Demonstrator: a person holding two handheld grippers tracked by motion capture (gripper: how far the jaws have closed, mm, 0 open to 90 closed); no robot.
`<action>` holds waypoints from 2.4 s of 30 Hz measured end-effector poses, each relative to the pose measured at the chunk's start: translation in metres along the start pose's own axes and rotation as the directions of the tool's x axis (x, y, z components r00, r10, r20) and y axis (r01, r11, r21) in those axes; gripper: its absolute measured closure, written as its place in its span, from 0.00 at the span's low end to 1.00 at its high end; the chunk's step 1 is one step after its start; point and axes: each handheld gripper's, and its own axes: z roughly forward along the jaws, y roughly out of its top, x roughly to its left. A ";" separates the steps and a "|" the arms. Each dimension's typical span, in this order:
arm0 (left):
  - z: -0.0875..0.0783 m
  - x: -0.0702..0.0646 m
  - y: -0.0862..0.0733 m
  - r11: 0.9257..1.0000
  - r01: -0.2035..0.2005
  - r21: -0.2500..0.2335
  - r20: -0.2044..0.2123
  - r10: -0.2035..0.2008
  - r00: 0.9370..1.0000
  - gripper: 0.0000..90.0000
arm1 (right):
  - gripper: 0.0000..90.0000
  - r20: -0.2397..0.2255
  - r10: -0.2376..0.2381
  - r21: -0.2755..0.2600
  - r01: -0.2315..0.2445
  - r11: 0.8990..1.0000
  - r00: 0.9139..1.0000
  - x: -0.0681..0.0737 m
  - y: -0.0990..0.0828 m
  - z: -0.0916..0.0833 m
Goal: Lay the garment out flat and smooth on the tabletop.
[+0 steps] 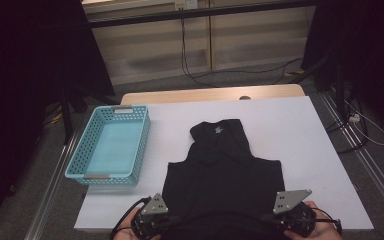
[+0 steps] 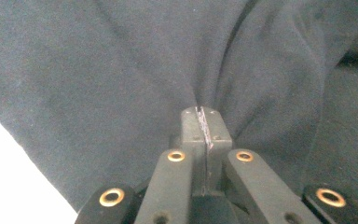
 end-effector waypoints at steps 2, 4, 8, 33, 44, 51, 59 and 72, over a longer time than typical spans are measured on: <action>-0.002 -0.001 -0.002 1.000 0.004 -0.004 0.008 -0.004 1.000 1.00 | 0.99 -0.004 0.002 0.001 -0.002 1.000 1.000 0.001 0.000 0.000; -0.003 -0.002 -0.002 1.000 0.005 -0.009 0.009 -0.005 1.000 1.00 | 0.96 -0.008 0.001 -0.003 -0.001 1.000 1.000 0.001 0.000 0.000; -0.004 0.001 0.000 0.998 0.026 -0.050 0.007 -0.026 1.000 0.97 | 0.80 0.000 0.017 -0.042 -0.017 0.999 1.000 -0.002 0.001 -0.002; 0.018 0.037 0.039 0.967 0.007 -0.255 -0.163 -0.050 0.985 0.09 | 0.54 0.219 0.182 -0.269 -0.120 0.956 0.959 -0.122 0.067 0.002; -0.009 0.038 0.022 0.941 0.006 -0.339 -0.189 -0.074 0.979 0.05 | 0.67 0.277 0.248 -0.263 -0.174 0.949 0.928 -0.183 0.094 0.031; -0.005 0.035 0.020 0.952 -0.015 -0.305 -0.208 -0.051 0.977 0.05 | 0.74 0.272 0.266 -0.235 -0.204 0.950 0.925 -0.211 0.110 0.059; 0.001 0.036 0.021 0.960 -0.023 -0.280 -0.205 -0.036 0.978 0.06 | 0.77 0.289 0.233 -0.194 -0.182 0.964 0.929 -0.229 0.119 0.081; 0.006 0.038 0.022 0.967 -0.042 -0.251 -0.198 -0.009 0.980 0.07 | 0.75 0.304 0.221 -0.139 -0.186 0.973 0.927 -0.230 0.125 0.101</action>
